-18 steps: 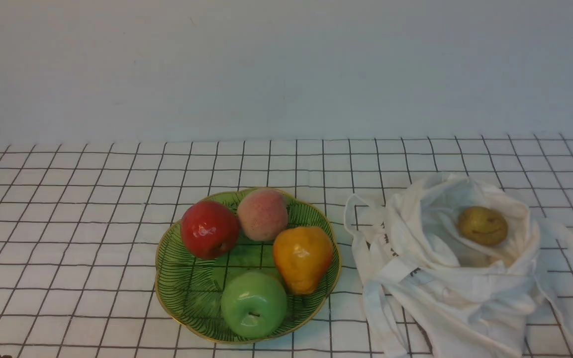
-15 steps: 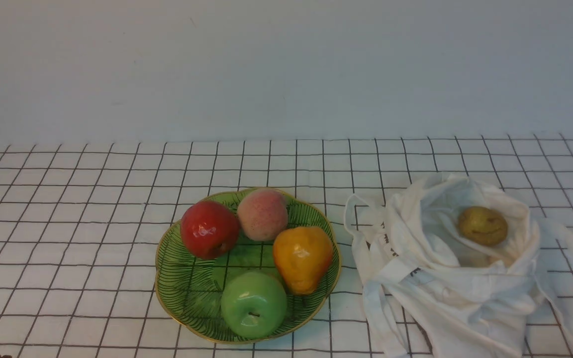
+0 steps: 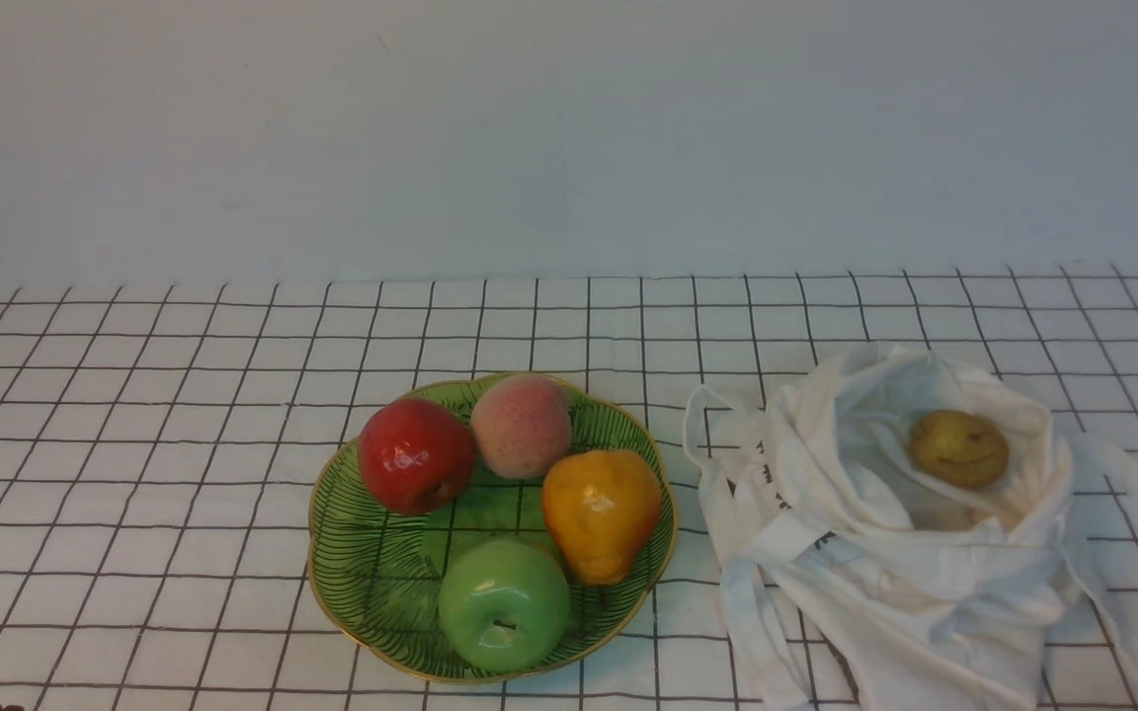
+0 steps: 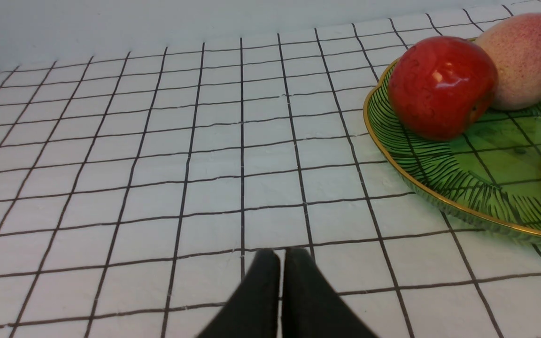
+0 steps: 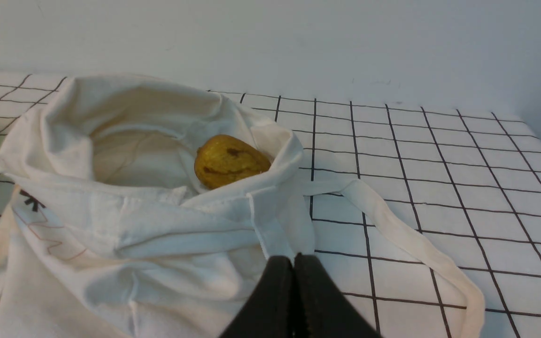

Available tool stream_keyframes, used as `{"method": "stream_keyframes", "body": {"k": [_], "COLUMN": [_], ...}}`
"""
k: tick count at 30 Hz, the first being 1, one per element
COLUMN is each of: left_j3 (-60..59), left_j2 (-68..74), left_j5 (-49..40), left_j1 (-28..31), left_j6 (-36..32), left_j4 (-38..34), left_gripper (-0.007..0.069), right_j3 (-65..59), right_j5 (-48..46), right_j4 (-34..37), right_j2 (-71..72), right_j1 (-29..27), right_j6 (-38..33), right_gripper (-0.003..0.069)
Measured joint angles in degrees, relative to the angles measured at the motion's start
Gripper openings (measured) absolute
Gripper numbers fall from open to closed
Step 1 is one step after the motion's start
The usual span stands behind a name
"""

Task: Take the fruit out of the bag on the white checkered tablecloth and place them on the plate.
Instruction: 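Reach for the kiwi in the white bag with the right gripper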

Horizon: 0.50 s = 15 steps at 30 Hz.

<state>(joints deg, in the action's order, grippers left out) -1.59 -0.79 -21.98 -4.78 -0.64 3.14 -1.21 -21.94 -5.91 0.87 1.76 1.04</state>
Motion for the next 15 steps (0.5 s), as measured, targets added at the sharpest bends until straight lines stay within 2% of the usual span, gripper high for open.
{"method": "stream_keyframes", "body": {"k": [9,12,14,15], "left_j3": [0.0,0.0,0.0,0.0], "left_j2": [0.0,0.0,0.0,0.0], "left_j5": [0.0,0.0,0.0,0.0], "left_j1": [0.0,0.0,0.0,0.0], "left_j6": [0.0,0.0,0.0,0.0], "left_j4": [0.0,0.0,0.0,0.0], "left_gripper": [-0.0008,-0.0008,-0.0008,-0.0008], "right_j3": [-0.2,-0.5,-0.5,-0.5], "right_j5": [1.7,12.0,14.2,17.4], "right_j4": [2.1,16.7,20.1,25.7], "right_j2": [0.0,0.0,0.0,0.0], "right_j1": [0.0,0.0,0.0,0.0], "right_j6": [1.2,9.9,12.0,14.8], "right_gripper": [-0.0014,-0.0014,-0.0014,-0.0014]}}
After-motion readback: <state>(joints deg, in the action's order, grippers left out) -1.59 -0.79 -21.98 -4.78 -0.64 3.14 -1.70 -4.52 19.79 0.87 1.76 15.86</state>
